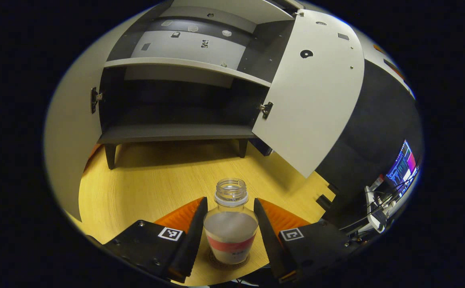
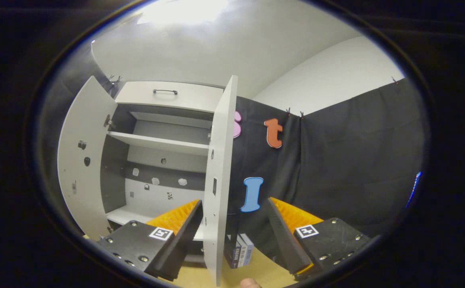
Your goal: Grasp the bottle in the cabinet with the left hand and place it on the coaster, then close the right door with the right hand and the left door with the left hand.
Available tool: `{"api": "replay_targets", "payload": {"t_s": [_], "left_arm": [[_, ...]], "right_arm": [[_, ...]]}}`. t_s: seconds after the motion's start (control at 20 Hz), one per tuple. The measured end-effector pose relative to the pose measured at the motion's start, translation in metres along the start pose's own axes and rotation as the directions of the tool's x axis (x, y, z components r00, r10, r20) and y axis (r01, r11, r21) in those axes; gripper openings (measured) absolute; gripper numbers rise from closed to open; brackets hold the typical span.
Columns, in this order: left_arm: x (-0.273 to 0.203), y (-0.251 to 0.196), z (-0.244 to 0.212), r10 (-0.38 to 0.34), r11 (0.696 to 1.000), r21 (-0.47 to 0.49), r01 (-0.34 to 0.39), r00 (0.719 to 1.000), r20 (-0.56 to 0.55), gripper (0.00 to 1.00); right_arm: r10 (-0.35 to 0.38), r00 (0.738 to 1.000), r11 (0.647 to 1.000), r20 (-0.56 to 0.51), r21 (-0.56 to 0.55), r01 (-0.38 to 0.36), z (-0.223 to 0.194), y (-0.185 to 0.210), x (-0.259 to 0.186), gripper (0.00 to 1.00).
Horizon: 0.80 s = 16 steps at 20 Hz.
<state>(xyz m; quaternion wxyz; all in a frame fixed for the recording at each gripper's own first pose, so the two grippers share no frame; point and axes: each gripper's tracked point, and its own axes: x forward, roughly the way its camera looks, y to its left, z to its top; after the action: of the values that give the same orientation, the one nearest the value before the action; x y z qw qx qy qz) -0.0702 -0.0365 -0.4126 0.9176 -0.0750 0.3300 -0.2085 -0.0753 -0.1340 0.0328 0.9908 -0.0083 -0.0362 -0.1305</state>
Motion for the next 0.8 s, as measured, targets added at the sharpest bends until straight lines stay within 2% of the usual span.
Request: {"api": "replay_targets", "payload": {"t_s": [0.1, 0.2, 0.25, 0.4, 0.5, 0.75, 0.8], "left_arm": [[0.004, 0.001, -0.003, 0.007, 1.0, 0.008, -0.007, 1.0, 0.011, 0.77], [0.007, 0.0, -0.01, 0.011, 1.0, 0.021, -0.011, 1.0, 0.002, 0.75], [0.008, 0.0, -0.013, 0.014, 0.999, 0.032, -0.014, 1.0, -0.002, 0.75], [0.008, -0.003, -0.014, 0.011, 0.997, 0.072, -0.012, 1.0, 0.019, 0.77], [0.007, -0.005, -0.018, 0.012, 0.997, 0.079, -0.013, 1.0, 0.009, 0.75], [0.0, -0.017, -0.027, -0.016, 0.996, 0.085, 0.016, 1.0, -0.009, 0.77], [-0.002, -0.019, -0.028, -0.018, 0.996, 0.087, 0.019, 1.0, -0.013, 0.77]], "right_arm": [[-0.003, 1.0, 1.0, -0.006, -0.002, 0.003, -0.003, -0.001, 0.001, 0.95], [-0.007, 1.0, 1.0, -0.011, -0.009, 0.007, -0.005, -0.002, 0.001, 0.93], [-0.007, 1.0, 1.0, -0.013, -0.012, 0.006, -0.006, -0.002, 0.001, 0.96], [-0.005, 1.0, 1.0, -0.014, -0.021, 0.005, -0.007, -0.001, 0.004, 0.96], [-0.003, 1.0, 1.0, -0.018, -0.021, 0.002, -0.009, 0.0, 0.005, 0.96], [0.007, 1.0, 1.0, -0.03, -0.027, -0.008, -0.014, 0.004, 0.007, 0.96], [0.01, 0.999, 1.0, -0.031, -0.029, -0.011, -0.015, 0.005, 0.008, 0.93]]}}
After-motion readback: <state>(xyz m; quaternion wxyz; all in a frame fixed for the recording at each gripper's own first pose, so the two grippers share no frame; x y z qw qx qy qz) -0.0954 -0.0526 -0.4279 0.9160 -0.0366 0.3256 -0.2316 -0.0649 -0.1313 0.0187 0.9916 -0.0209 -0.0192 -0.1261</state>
